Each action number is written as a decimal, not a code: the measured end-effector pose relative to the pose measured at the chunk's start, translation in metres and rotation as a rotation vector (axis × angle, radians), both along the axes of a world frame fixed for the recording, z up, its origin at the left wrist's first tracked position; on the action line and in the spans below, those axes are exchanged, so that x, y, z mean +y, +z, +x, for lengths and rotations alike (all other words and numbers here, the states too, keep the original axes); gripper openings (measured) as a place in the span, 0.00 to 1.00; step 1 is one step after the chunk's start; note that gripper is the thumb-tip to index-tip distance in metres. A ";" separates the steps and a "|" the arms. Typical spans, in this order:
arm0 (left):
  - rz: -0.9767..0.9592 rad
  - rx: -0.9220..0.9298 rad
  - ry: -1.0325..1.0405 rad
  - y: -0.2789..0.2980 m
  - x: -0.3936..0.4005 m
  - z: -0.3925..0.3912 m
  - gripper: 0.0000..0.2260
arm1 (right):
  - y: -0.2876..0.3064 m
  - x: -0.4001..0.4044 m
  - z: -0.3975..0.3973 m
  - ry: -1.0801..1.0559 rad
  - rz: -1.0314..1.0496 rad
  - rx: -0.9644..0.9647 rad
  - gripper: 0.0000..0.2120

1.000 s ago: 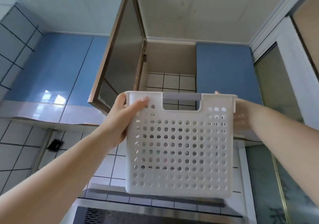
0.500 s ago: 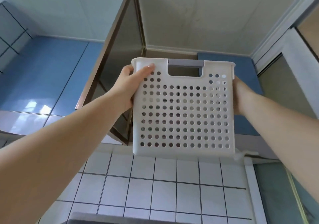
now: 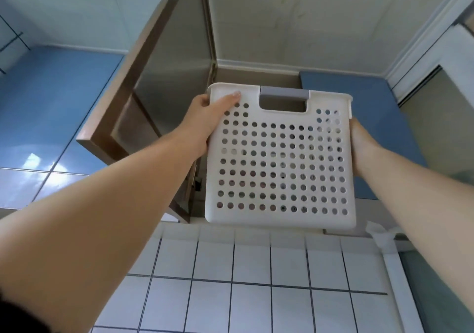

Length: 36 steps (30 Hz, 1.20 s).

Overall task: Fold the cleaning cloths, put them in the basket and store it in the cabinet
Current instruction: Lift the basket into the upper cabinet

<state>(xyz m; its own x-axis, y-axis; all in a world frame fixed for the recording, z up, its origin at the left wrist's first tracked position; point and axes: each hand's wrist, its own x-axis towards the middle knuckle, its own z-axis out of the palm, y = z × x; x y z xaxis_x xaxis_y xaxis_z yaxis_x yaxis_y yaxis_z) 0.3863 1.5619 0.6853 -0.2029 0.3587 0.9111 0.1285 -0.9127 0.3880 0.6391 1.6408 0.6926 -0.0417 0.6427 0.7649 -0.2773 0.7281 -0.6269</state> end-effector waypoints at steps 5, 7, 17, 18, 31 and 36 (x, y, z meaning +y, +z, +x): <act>-0.034 0.011 0.023 0.022 0.024 -0.008 0.30 | 0.005 0.021 -0.006 -0.024 0.058 0.017 0.25; -0.066 0.010 0.032 0.030 0.031 -0.011 0.32 | 0.004 0.027 -0.008 -0.022 0.056 0.004 0.26; -0.109 -0.013 0.167 0.049 0.055 -0.011 0.26 | -0.034 0.053 -0.005 -0.084 0.022 -0.204 0.20; -0.071 -0.040 0.259 0.050 0.057 -0.010 0.27 | -0.033 0.050 -0.008 -0.098 0.025 -0.195 0.19; -0.049 0.016 0.575 -0.005 0.080 -0.014 0.22 | -0.017 0.049 -0.035 -0.392 0.087 -0.175 0.32; -0.098 -0.015 0.373 -0.020 0.089 -0.014 0.24 | -0.018 0.047 -0.037 -0.580 0.049 -0.209 0.38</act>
<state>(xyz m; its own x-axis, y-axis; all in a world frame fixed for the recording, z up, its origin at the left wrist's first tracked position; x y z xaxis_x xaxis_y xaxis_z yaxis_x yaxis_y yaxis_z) 0.3719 1.6509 0.6657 -0.3493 0.3431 0.8720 0.4379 -0.7629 0.4756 0.6022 1.6882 0.6746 0.1517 0.5701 0.8075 0.2975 0.7527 -0.5873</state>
